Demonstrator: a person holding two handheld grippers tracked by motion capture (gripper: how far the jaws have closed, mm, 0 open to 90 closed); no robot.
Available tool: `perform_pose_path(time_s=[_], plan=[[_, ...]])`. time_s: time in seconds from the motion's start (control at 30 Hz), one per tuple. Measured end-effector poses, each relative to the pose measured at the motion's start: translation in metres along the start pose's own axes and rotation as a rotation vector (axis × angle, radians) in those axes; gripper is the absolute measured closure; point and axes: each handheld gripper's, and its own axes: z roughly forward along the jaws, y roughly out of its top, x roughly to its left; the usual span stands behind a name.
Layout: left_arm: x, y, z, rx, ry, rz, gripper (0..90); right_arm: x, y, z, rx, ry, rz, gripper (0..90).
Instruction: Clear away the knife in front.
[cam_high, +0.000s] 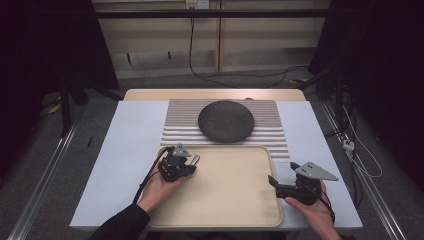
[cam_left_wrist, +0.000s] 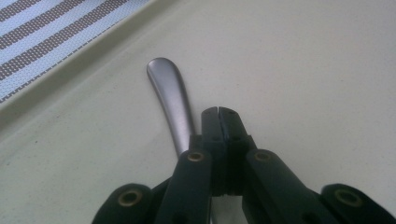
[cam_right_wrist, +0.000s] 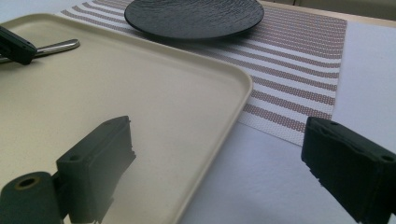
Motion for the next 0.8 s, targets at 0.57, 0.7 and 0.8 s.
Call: perform_pose_path(time_s=[0.57, 0.7, 0.8], plan=[[0.0006, -0.0015, -0.0058, 0.037, 0.073, 0.015, 90.0, 0.0012, 0.0004, 0.0009, 0.001, 0.004, -0.008, 8.8], [0.0015, -0.0028, -0.0072, 0.036, 0.061, 0.020, 90.0, 0.0011, 0.0004, 0.0009, 0.001, 0.005, -0.008, 8.9], [0.0024, -0.0039, -0.0084, 0.036, 0.061, 0.016, 90.0, 0.0010, 0.0004, 0.0011, 0.001, 0.005, -0.008, 8.9]])
